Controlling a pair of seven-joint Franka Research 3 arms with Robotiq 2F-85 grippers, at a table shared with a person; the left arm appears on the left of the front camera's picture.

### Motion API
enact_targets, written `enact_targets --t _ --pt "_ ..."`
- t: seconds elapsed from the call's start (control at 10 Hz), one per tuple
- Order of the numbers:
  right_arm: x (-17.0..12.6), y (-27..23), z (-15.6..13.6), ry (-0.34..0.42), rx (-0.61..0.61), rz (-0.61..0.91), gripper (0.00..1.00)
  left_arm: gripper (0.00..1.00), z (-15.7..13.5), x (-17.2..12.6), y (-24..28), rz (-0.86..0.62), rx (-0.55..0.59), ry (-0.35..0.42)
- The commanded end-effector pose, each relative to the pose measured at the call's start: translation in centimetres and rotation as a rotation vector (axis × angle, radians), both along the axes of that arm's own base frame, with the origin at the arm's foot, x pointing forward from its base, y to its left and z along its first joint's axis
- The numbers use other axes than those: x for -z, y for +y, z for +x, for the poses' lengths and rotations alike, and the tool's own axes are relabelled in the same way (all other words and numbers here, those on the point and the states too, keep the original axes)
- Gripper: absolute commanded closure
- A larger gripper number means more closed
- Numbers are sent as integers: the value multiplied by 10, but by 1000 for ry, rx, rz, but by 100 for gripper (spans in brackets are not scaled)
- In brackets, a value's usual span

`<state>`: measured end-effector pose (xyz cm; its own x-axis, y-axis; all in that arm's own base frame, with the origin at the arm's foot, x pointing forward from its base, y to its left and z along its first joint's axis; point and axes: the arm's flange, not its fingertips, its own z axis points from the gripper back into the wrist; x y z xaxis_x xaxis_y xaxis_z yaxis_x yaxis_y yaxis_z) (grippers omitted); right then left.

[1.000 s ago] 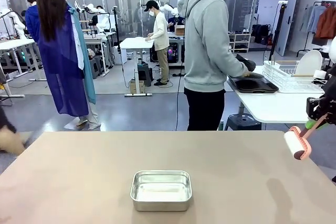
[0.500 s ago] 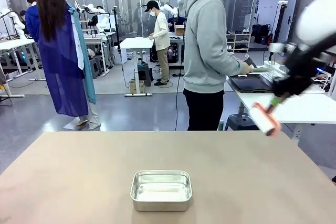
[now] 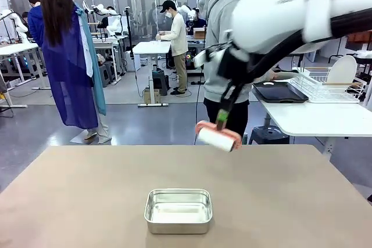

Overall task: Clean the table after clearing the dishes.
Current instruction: Place the Lint Roller back on top of the Airtight Container.

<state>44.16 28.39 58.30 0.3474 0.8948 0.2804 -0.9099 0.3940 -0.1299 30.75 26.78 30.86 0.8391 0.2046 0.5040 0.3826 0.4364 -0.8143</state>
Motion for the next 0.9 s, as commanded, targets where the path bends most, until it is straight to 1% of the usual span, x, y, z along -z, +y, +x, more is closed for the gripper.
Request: enact_targets --t 0.0,0.1,0.2,0.3,0.4,0.7,0.8 --pt "5 24 3 -21 -236 -83 78 0 -3 -5 -1 16 -1 21" --pt "11 40 2 15 -304 -104 78 0 -3 -5 -1 16 -1 21" --pt "14 53 -4 43 -345 -107 78 0 -3 -5 -1 16 -1 21" --pt "14 61 -8 62 -291 -96 78 0 -3 -5 -1 16 -1 21" --pt "25 57 -10 38 -301 -82 78 0 -3 -5 -1 16 -1 21" --pt "25 57 -10 38 -301 -82 78 0 -3 -5 -1 16 -1 21" --pt "24 59 -6 54 -306 -87 78 0 -3 -5 -1 16 -1 21"
